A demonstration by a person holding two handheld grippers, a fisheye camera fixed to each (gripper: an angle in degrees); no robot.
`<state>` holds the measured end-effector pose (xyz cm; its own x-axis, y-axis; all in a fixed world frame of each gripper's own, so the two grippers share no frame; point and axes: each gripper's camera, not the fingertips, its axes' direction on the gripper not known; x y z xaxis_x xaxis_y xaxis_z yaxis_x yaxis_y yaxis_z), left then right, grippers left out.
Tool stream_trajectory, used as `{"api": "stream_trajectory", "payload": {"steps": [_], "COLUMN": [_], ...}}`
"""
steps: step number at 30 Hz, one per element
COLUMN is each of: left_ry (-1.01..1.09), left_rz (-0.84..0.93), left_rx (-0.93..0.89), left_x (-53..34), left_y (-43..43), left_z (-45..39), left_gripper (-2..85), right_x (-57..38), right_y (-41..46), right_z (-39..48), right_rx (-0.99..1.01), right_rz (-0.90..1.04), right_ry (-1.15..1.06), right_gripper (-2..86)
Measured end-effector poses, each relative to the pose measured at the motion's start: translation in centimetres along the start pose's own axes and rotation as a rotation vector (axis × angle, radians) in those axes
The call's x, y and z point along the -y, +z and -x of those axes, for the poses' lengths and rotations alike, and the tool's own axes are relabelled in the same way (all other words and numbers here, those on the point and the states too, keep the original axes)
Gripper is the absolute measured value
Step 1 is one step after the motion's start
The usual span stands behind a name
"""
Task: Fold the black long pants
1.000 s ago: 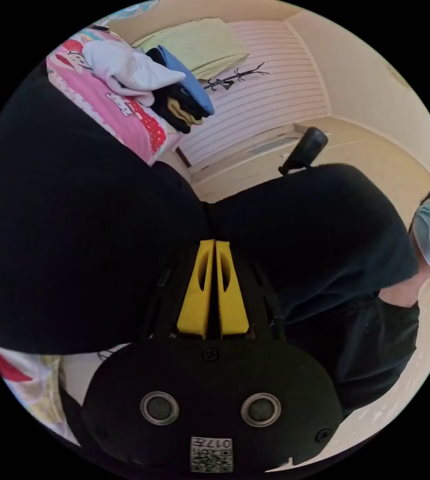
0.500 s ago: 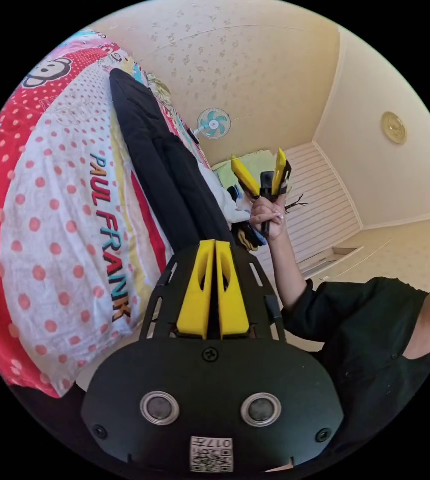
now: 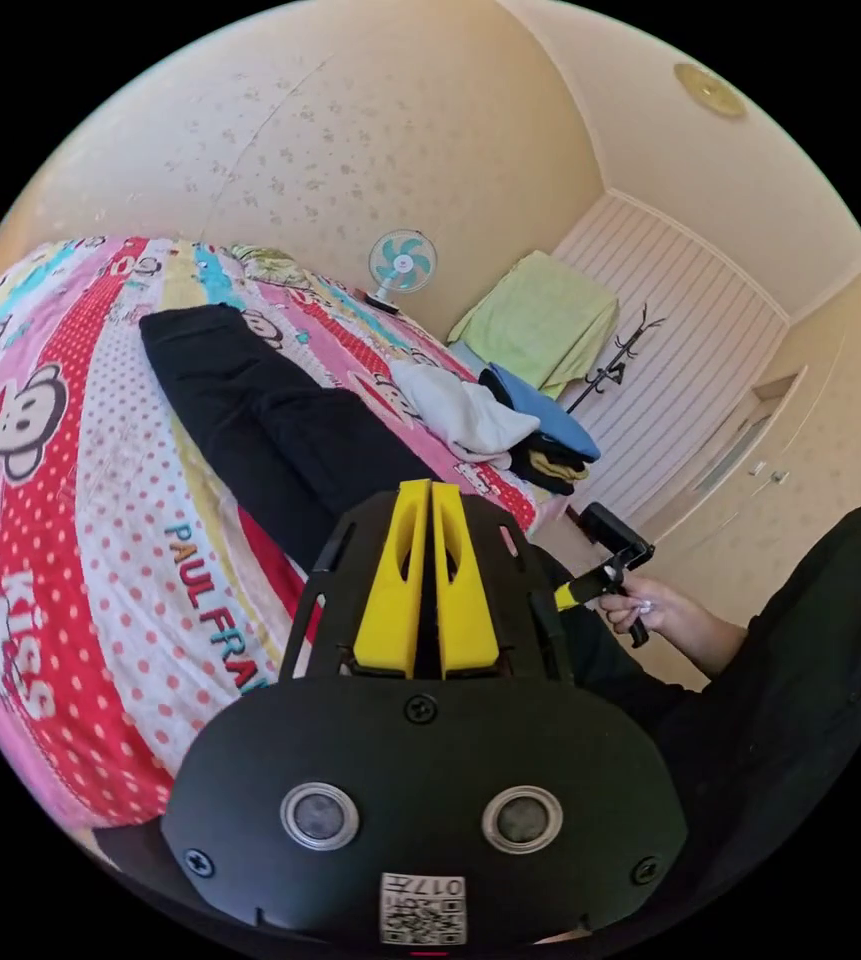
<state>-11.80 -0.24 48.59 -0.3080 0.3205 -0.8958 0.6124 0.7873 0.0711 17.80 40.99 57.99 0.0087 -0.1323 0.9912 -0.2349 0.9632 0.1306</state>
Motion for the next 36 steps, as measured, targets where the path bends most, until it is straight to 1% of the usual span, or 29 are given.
{"api": "stream_trajectory", "payload": {"steps": [2,4,6,8,10,12,14,15,16,17,18,19,20,21,22,24,25,26,28,30,32,33,34,36], "left_ry": [0.023,0.039,0.075,0.109,0.149,0.200,0.216,0.219,0.217,0.209,0.203,0.193,0.196,0.241,0.256,0.249,0.235,0.174,-0.007,-0.268,-0.402,-0.467,-0.494,-0.559], "left_rz": [0.056,0.087,0.094,0.101,0.130,0.188,0.211,0.254,0.293,0.408,0.572,0.642,0.665,0.685,0.682,0.664,0.655,0.620,0.540,0.429,0.343,0.289,0.266,0.112], "left_rx": [-0.029,-0.035,-0.004,0.063,0.157,0.306,0.412,0.434,0.419,0.322,0.133,0.048,-0.044,-0.137,-0.187,-0.357,-0.388,-0.418,-0.403,-0.323,-0.324,-0.378,-0.391,-0.340], "left_x": [2.9,5.3,7.3,8.4,9.7,11.6,12.6,12.9,12.8,12.2,10.6,9.5,7.5,5.7,4.9,3.0,2.7,2.6,2.6,2.5,2.3,2.2,2.0,1.7], "left_y": [1.4,2.5,3.0,3.0,3.3,4.7,6.4,8.1,9.1,11.6,14.6,16.0,17.1,17.6,17.7,17.8,17.7,17.5,16.7,14.4,12.0,10.6,9.9,5.8], "left_z": [0.0,-0.2,-1.3,-2.3,-3.1,-3.1,-2.2,-1.2,-0.6,0.5,1.0,1.0,0.1,-1.5,-2.4,-4.8,-4.9,-4.3,-1.4,4.5,8.8,11.1,12.0,14.2], "left_gripper": [-1.0,-1.0,-1.0,-1.0,-1.0,-1.0,-1.0,-1.0,-1.0,-1.0,-1.0,-1.0,-1.0,-1.0,-1.0,-1.0,-1.0,-1.0,-1.0,-0.9,-0.8,-0.6,-0.5,0.9], "right_x": [1.5,3.3,4.5,3.5,1.7,-0.5,-3.6,-4.5,-6.2,-7.8,-8.6,-9.9,-10.8,-11.0,-11.0,-9.7,-7.9,-5.5,-0.9,4.7,11.5,12.7,14.5,15.7], "right_y": [1.9,3.7,5.4,5.2,4.1,2.7,1.2,0.7,-0.1,-1.2,-1.8,-3.3,-4.8,-5.4,-6.4,-6.9,-6.6,-5.9,-4.3,-2.5,-0.3,0.1,0.5,0.6], "right_z": [-1.7,-2.0,-1.9,-1.1,0.6,3.0,7.3,8.4,10.5,12.4,13.2,14.7,15.8,16.2,17.1,18.4,19.2,20.0,20.7,20.2,18.0,17.5,16.8,16.7], "right_rx": [0.231,0.320,0.289,0.345,0.361,0.329,0.276,0.261,0.240,0.234,0.239,0.254,0.286,0.311,0.359,0.409,0.412,0.394,0.375,0.339,0.298,0.284,0.263,0.266], "right_rz": [-0.037,-0.024,0.009,-0.015,-0.040,-0.064,-0.030,-0.024,-0.009,-0.001,0.001,-0.019,-0.036,-0.038,-0.039,-0.040,-0.022,0.001,0.023,0.015,-0.021,-0.034,-0.077,-0.101], "right_ry": [-0.033,-0.042,-0.028,-0.085,-0.178,-0.281,-0.442,-0.480,-0.545,-0.597,-0.622,-0.656,-0.679,-0.691,-0.710,-0.707,-0.703,-0.698,-0.645,-0.563,-0.441,-0.419,-0.386,-0.384], "right_gripper": [20.9,19.5,14.6,9.8,8.5,8.0,7.6,7.6,7.6,7.5,7.5,7.5,7.5,7.5,7.5,7.7,8.0,8.3,9.1,10.3,13.3,14.3,15.1,16.1]}}
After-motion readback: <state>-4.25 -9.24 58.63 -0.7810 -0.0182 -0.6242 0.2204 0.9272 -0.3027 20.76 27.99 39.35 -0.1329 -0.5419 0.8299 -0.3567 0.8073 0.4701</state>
